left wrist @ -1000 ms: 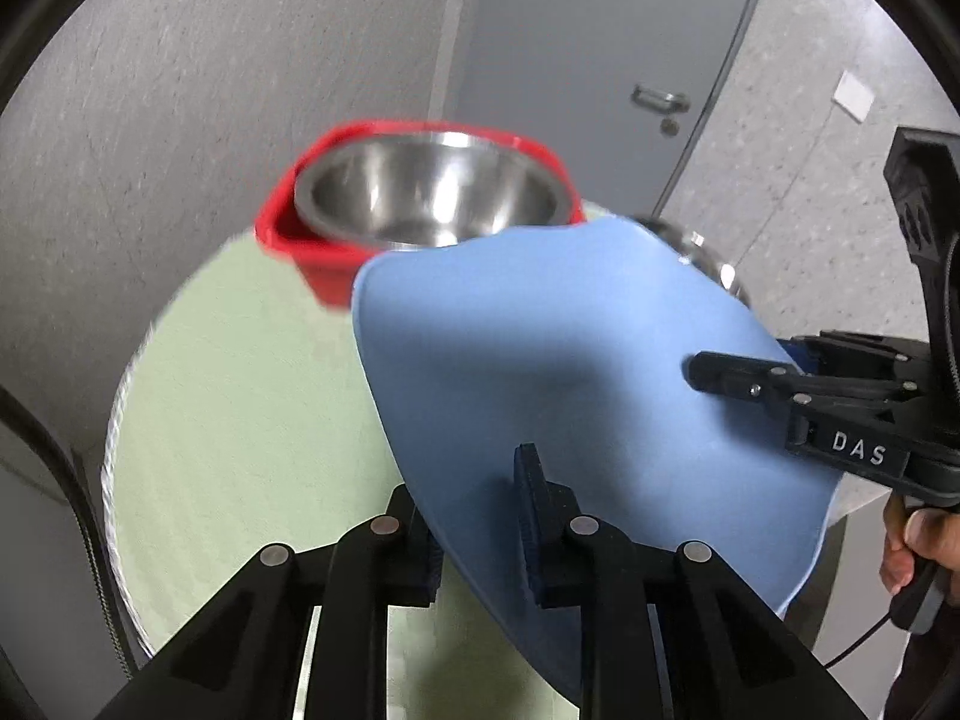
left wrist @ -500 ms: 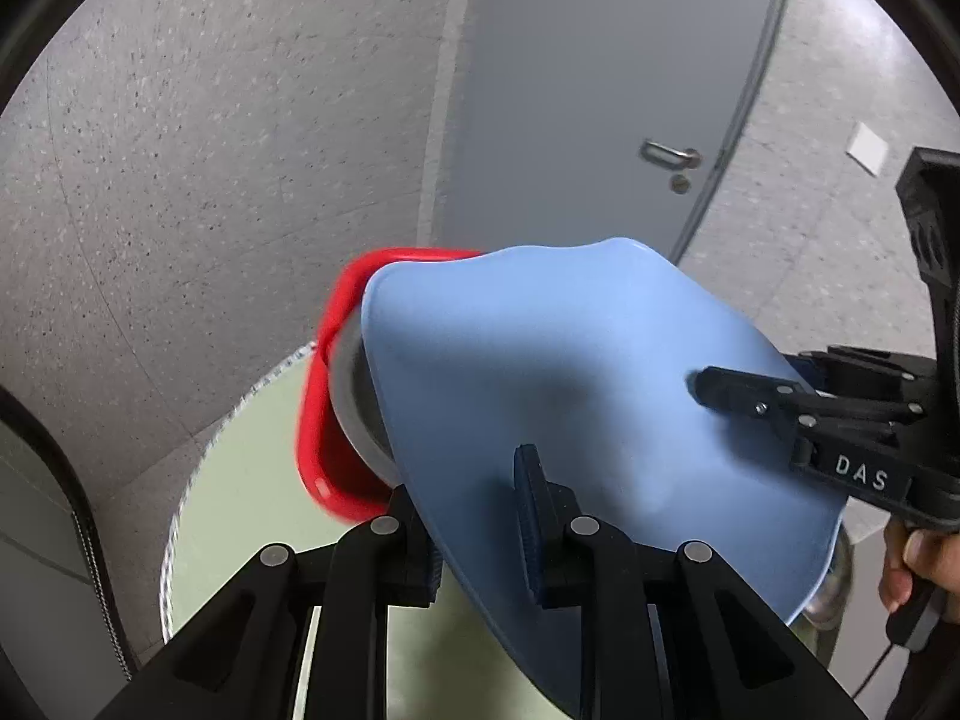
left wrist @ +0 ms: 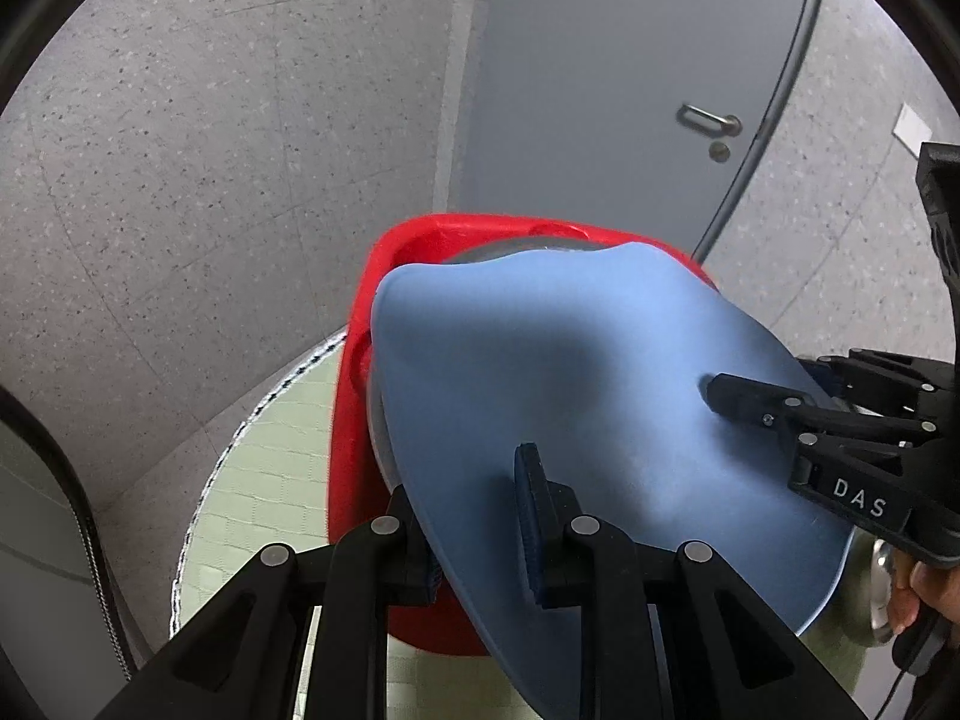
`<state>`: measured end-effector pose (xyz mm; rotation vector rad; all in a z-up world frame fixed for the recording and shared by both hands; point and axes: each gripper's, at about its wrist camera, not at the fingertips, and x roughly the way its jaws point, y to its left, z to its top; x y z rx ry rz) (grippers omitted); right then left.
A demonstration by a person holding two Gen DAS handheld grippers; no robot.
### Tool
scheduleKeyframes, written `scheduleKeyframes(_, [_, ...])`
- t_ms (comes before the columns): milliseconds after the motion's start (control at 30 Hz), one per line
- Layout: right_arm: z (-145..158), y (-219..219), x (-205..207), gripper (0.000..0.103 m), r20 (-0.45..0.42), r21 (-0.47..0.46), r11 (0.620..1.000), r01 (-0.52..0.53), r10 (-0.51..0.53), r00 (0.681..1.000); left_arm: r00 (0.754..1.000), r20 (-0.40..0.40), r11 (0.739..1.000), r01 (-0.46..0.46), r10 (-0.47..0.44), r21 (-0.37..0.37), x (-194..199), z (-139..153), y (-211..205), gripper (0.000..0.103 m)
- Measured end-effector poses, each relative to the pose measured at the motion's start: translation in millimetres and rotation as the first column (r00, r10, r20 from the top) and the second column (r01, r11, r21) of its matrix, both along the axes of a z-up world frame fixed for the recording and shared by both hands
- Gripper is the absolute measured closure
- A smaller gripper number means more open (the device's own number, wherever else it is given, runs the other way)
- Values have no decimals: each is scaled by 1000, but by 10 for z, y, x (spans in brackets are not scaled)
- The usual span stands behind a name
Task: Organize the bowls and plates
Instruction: 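Carry the blue plate onto the bowl in the red basket and release, then lift the right tool away from the basket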
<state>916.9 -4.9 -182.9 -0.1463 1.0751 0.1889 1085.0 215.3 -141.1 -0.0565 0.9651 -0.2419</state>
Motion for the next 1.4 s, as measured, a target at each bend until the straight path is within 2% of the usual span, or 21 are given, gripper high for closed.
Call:
scheduleKeyframes(133, [-30,4,-65,71,29,-30,999,15,-14,999,1000,3,1000,-3,3,-2,56,-24,-9,83])
scheduleKeyframes(233, [-24,70,-130,57,46,-46,999,14,-12,999,1000,5,1000,-2,1,7,60,-67,-50,81])
scheduleKeyframes(267, [-26,101,-146,45,53,-61,998,20,-17,998,1000,3,1000,-3,3,3,51,-66,-60,77])
scheduleKeyframes(300, [-28,119,-157,38,61,-69,997,25,-20,998,1000,4,1000,-2,1,2,51,-70,-82,72])
scheduleKeyframes(433, [-52,134,-217,35,71,-61,998,29,-24,997,1000,13,1000,1,-1,1,-52,-31,-108,56])
scheduleKeyframes(500, [-21,58,-243,35,76,-31,998,48,-45,996,1000,29,1000,-9,9,-7,-110,29,-126,36])
scheduleKeyframes(567, [71,-58,-320,35,93,-8,997,75,-74,993,998,44,998,-53,52,25,-209,97,-132,27])
scheduleKeyframes(733, [429,-452,-630,28,158,51,990,133,-140,977,992,106,997,-69,66,19,-504,322,-305,25])
scheduleKeyframes(800, [569,-635,-789,26,185,69,986,152,-162,969,985,152,994,-87,76,65,-678,430,-473,18])
scheduleKeyframes(900, [714,-935,-1042,24,210,106,979,177,-196,958,975,206,988,-106,81,116,-972,572,-721,17])
scheduleKeyframes(967, [770,-1165,-1230,24,213,124,974,190,-213,954,974,216,991,-85,62,100,-1156,631,-936,14])
scheduleKeyframes(1000, [778,-1308,-1356,23,214,131,970,203,-228,950,975,215,993,-74,54,88,-1257,656,-1073,11])
scheduleKeyframes(1167, [689,-1854,-1695,23,181,139,965,222,-245,953,982,185,995,-40,23,86,-1599,627,-1690,10])
scheduleKeyframes(1400, [331,-2289,-1991,23,91,156,967,204,-220,971,999,44,997,22,-25,68,-1792,252,-2262,10])
